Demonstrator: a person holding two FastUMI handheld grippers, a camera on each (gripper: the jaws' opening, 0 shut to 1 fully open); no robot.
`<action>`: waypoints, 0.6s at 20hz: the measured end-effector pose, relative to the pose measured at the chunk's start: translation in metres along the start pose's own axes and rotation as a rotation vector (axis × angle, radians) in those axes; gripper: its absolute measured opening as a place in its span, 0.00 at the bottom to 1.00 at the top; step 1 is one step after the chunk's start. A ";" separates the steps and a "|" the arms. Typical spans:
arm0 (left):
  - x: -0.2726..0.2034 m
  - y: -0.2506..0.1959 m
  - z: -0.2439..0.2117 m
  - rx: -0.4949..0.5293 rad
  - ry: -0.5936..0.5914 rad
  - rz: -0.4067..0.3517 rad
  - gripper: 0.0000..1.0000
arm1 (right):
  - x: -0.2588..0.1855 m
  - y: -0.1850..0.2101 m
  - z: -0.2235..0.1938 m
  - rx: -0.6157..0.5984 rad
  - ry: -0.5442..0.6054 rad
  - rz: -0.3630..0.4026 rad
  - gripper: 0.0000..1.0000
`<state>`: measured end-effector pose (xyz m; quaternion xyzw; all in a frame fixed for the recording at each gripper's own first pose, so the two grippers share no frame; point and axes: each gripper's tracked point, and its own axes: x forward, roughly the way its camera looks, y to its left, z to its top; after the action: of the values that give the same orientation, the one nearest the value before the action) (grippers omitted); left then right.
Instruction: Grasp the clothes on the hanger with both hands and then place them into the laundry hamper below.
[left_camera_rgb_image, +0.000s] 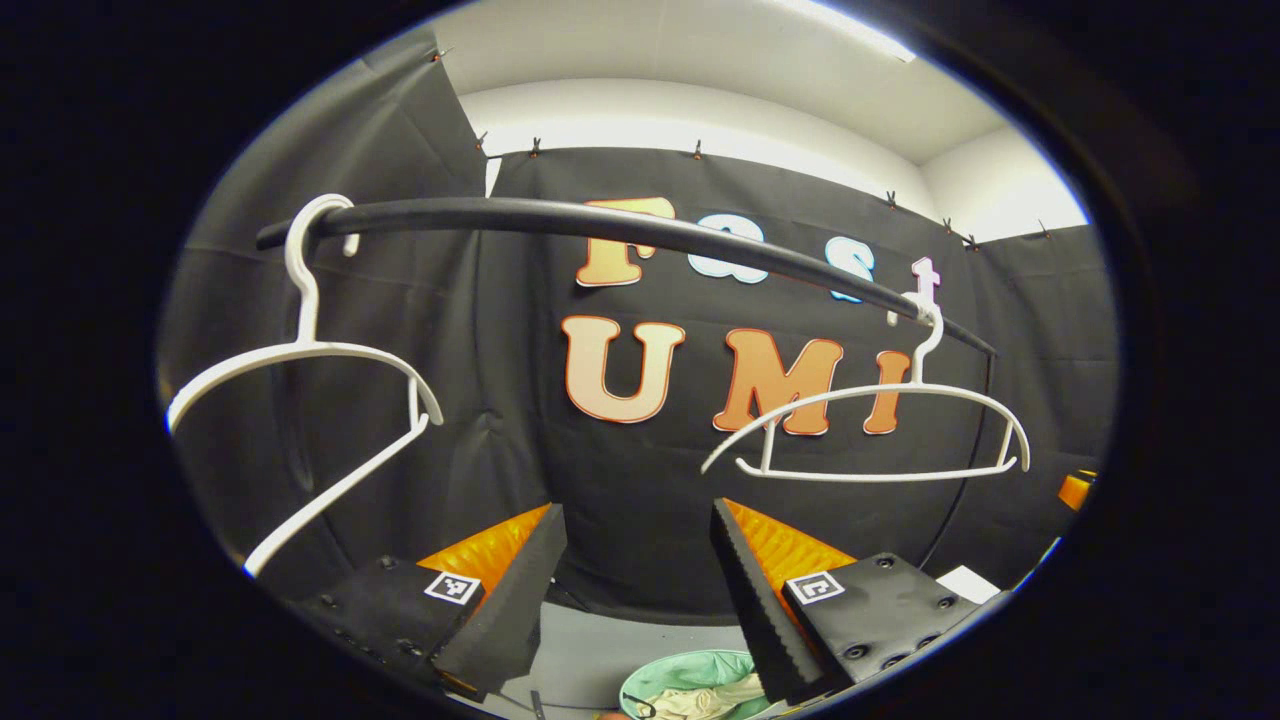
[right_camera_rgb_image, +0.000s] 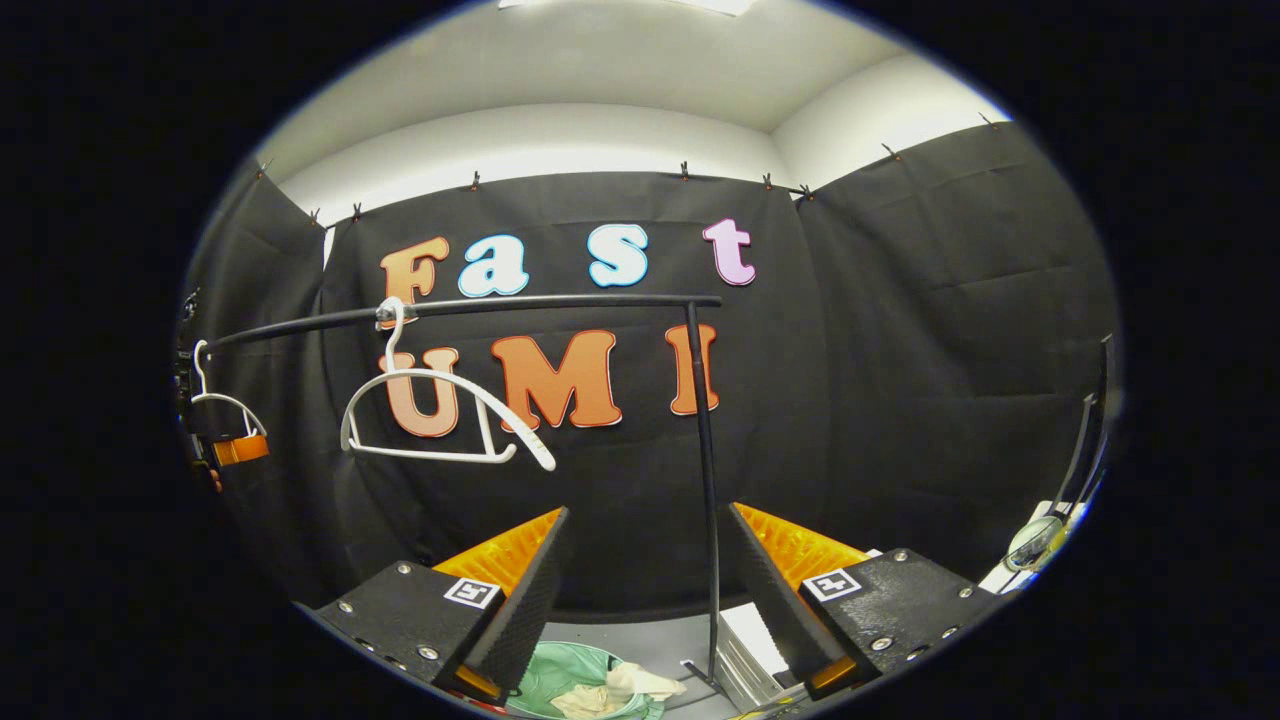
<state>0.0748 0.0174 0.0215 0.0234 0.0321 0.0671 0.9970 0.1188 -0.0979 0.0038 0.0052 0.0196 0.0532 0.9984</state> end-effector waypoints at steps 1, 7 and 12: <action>-0.001 0.000 -0.003 -0.004 0.004 -0.001 0.94 | 0.001 -0.002 -0.002 0.003 0.000 -0.001 0.94; -0.002 0.004 -0.008 0.004 0.007 0.017 0.97 | 0.004 -0.005 -0.005 0.017 0.002 -0.005 0.95; -0.004 0.008 -0.006 0.010 -0.004 0.035 0.93 | 0.003 -0.008 -0.009 0.024 0.007 -0.008 0.95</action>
<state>0.0693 0.0250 0.0164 0.0288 0.0301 0.0843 0.9956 0.1219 -0.1051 -0.0051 0.0169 0.0239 0.0492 0.9984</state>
